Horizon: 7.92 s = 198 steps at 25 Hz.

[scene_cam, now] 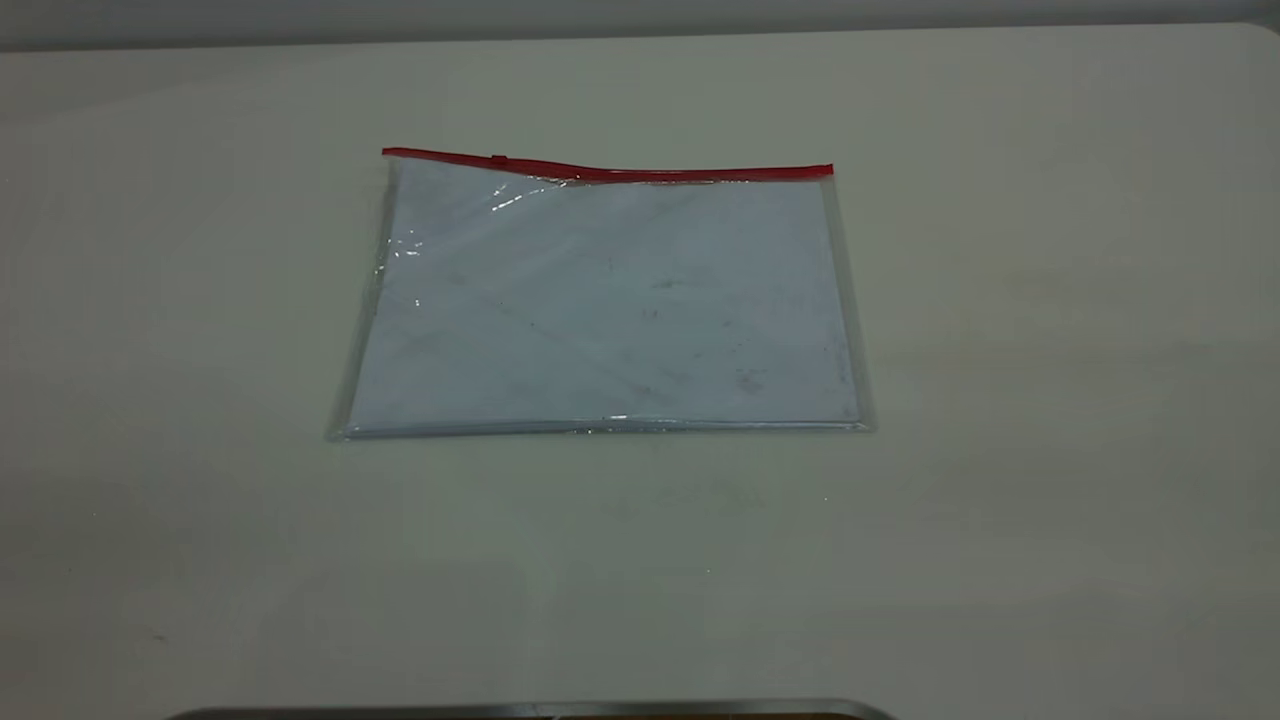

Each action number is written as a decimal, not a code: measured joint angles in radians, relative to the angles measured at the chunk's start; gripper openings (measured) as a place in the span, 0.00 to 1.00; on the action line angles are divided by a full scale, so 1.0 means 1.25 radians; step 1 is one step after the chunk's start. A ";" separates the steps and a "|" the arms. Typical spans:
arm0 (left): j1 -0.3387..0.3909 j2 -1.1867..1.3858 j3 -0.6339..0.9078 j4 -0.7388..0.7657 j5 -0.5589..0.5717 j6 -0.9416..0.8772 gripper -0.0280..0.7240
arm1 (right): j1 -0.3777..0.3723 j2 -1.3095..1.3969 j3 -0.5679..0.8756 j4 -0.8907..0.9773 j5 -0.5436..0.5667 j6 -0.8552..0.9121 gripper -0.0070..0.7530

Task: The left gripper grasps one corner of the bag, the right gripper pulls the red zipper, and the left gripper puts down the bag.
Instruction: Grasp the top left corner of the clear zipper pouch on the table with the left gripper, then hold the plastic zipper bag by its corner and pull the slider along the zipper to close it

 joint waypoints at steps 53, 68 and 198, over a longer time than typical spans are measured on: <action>0.000 0.001 -0.002 -0.042 -0.008 -0.029 0.51 | 0.000 0.111 -0.004 0.043 -0.055 -0.028 0.49; 0.000 0.615 -0.171 -0.071 -0.298 0.003 0.59 | 0.000 0.760 -0.029 0.559 -0.504 -0.647 0.63; -0.108 2.077 -1.168 -0.639 0.013 1.219 0.13 | 0.209 2.018 -1.025 1.001 -0.273 -1.294 0.07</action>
